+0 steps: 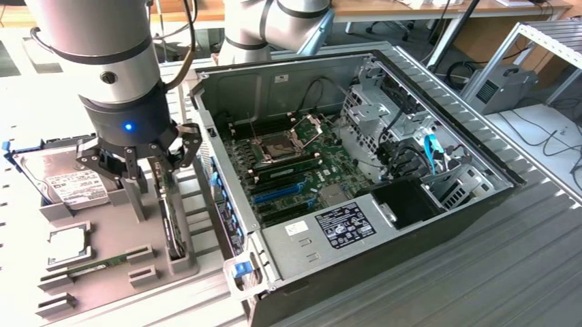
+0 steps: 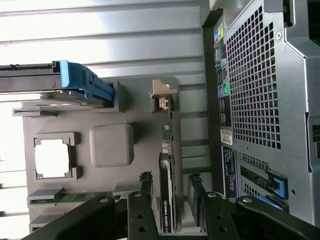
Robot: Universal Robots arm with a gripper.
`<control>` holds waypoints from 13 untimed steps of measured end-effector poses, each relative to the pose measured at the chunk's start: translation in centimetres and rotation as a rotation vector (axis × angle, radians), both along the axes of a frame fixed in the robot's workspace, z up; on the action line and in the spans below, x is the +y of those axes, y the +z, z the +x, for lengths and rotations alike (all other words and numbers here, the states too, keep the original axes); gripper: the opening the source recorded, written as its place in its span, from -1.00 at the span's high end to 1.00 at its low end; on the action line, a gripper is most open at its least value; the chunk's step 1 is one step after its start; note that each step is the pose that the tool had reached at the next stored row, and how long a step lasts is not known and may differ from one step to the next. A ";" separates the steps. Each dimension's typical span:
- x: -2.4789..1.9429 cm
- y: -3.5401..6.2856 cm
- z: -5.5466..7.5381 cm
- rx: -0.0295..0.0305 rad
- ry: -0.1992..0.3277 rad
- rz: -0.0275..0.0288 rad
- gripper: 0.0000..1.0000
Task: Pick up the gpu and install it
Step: 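Pick up the gpu and move the gpu toward the slot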
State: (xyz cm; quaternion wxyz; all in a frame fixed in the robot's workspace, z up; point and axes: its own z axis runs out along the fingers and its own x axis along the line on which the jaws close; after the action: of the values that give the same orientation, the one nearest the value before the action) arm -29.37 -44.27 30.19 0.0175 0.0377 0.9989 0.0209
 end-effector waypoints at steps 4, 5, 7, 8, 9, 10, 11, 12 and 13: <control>0.00 -0.17 0.0 0.0000 0.000 -0.0001 0.15; 0.00 -0.21 0.0 0.0000 0.000 0.0000 0.15; 0.00 -0.29 0.0 0.0000 0.000 -0.0001 0.15; 0.00 -0.33 0.0 0.0000 0.000 -0.0001 0.15; 0.00 -0.37 0.0 0.0000 0.000 -0.0001 0.15; 0.00 -0.41 0.0 0.0000 0.000 -0.0002 0.15; 0.00 -0.46 0.0 0.0000 0.000 -0.0001 0.15; 0.00 -0.50 0.0 0.0000 0.000 -0.0002 0.15; 0.00 -0.54 0.0 0.0000 0.000 -0.0002 0.15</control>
State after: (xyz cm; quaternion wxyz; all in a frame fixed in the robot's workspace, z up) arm -29.38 -44.27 29.65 0.0175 0.0378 0.9989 0.0209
